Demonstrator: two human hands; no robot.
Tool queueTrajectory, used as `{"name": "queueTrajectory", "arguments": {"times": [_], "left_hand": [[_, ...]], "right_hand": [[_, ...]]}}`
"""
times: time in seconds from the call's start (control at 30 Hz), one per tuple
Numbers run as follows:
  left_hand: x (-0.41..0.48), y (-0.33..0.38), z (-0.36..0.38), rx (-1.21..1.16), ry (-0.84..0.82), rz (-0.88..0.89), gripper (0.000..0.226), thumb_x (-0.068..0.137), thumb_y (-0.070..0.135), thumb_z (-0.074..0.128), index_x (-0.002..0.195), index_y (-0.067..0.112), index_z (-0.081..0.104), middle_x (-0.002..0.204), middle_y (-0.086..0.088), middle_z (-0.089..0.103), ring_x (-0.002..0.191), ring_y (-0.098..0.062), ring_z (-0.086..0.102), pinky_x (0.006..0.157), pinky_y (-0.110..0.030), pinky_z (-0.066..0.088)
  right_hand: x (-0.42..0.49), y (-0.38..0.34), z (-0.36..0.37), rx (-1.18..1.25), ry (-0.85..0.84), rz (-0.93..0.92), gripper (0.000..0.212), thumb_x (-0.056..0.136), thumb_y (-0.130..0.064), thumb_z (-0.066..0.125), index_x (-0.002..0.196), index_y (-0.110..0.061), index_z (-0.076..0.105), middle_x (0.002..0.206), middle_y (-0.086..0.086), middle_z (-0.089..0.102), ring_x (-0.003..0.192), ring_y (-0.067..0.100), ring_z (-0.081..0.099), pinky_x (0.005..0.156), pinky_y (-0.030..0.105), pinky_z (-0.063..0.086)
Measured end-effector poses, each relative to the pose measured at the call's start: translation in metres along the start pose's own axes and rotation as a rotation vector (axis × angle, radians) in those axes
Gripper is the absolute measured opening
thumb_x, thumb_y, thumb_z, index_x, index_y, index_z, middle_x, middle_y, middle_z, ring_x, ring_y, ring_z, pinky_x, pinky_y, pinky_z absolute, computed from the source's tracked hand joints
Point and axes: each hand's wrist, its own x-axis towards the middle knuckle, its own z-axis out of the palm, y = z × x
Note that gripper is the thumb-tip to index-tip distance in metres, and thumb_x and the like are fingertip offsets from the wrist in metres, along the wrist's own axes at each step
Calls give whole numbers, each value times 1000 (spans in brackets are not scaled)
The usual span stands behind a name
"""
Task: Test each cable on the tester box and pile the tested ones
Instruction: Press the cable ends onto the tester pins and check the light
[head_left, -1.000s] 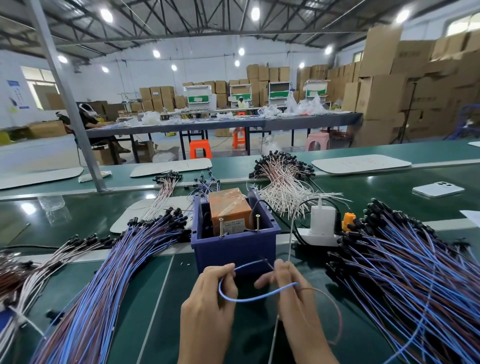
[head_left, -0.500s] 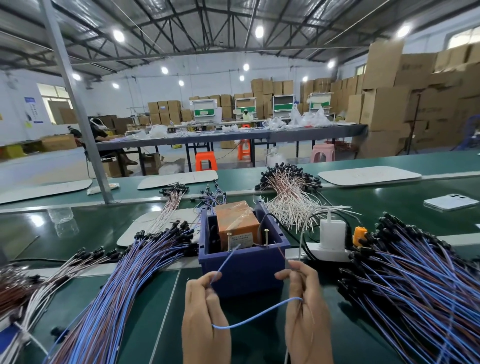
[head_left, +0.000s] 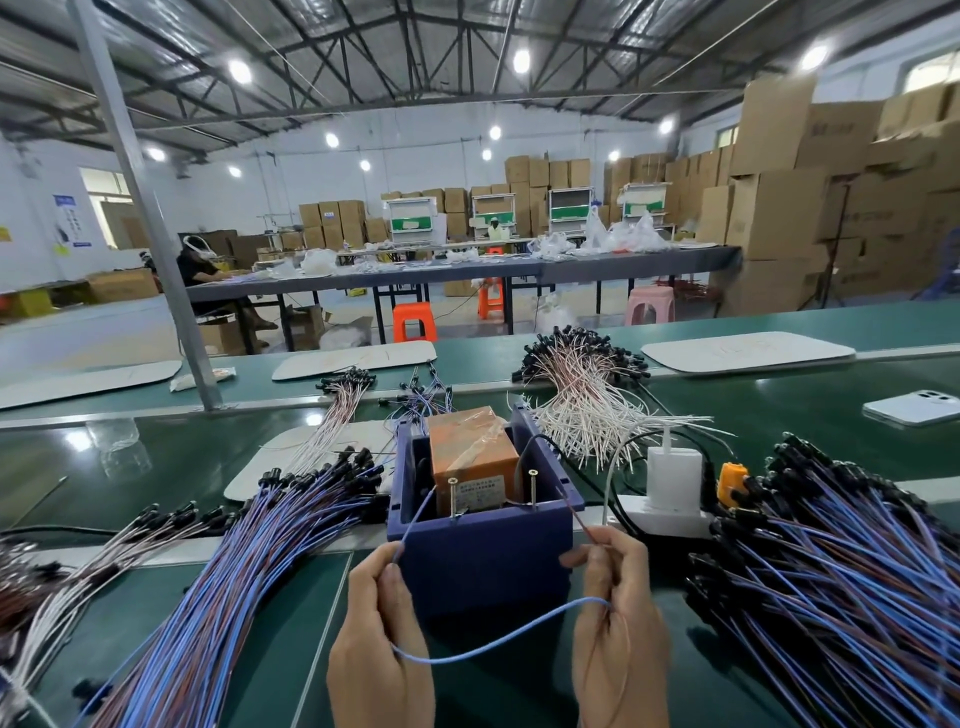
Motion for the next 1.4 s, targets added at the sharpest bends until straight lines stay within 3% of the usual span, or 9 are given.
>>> {"name": "queueTrajectory", "arguments": {"times": [0.17,0.3,0.43,0.6,0.8,0.97,1.07,1.23,1.4], "left_hand": [[-1,5,1,-8,-4,-90,22,96,31,45,98,52,54,75,20,67,68,-1,63,59,-10,45],[-1,5,1,-20,-32,-154,27,97,17,53,101,43,56,82,34,66,73,7,63,62,-4,44],[-1,7,-1,-30,-57,-152,31,97,13,54,99,43,56,78,27,69,68,-1,64,60,-12,47],[-1,7,-1,-2,-87,-156,34,95,16,55,94,51,53,77,30,65,74,2,63,62,-5,44],[-3,5,-2,5,-108,-142,33,96,17,56,94,50,54,80,24,65,75,-3,63,62,-17,47],[-3,6,-2,3,-99,-138,41,95,11,58,93,51,51,78,21,64,73,-8,62,64,-26,50],[-4,3,-1,-7,-103,-133,38,96,10,59,92,48,54,74,16,64,66,-12,60,60,-38,51],[-3,-1,0,-26,-96,-114,35,95,12,59,93,46,55,78,20,65,71,-6,61,65,-18,46],[-4,-3,-2,-72,-137,-102,23,98,19,53,98,42,56,76,11,65,63,-15,58,58,-32,47]], "right_hand": [[-1,-2,-1,-4,-30,-8,21,91,-45,27,99,-42,46,97,-35,62,80,-2,61,60,12,42],[-2,-4,-3,-7,-53,-3,18,95,-38,30,101,-42,46,97,-34,63,84,-3,62,62,13,43],[-5,-7,-4,-11,-57,-12,18,93,-41,29,101,-44,45,98,-33,62,82,2,62,62,24,44],[-5,-6,-3,-13,-61,-7,18,93,-41,31,103,-44,45,98,-33,63,81,2,62,61,23,42],[-5,-1,-2,-19,-79,0,21,103,-23,39,103,-43,46,97,-31,64,80,3,62,62,19,43],[-5,1,-2,-15,-80,-8,21,103,-22,40,103,-42,47,97,-29,64,76,6,62,64,30,45],[-4,4,-2,-13,-92,-14,19,103,-24,38,103,-41,47,97,-30,64,77,4,62,63,25,42],[-5,7,-2,-11,-93,-48,15,104,-28,37,108,-37,48,98,-31,64,80,3,62,63,13,42],[-7,2,-5,2,-93,-102,17,107,-37,31,110,-38,48,100,-28,64,86,-1,62,65,10,41]]}}
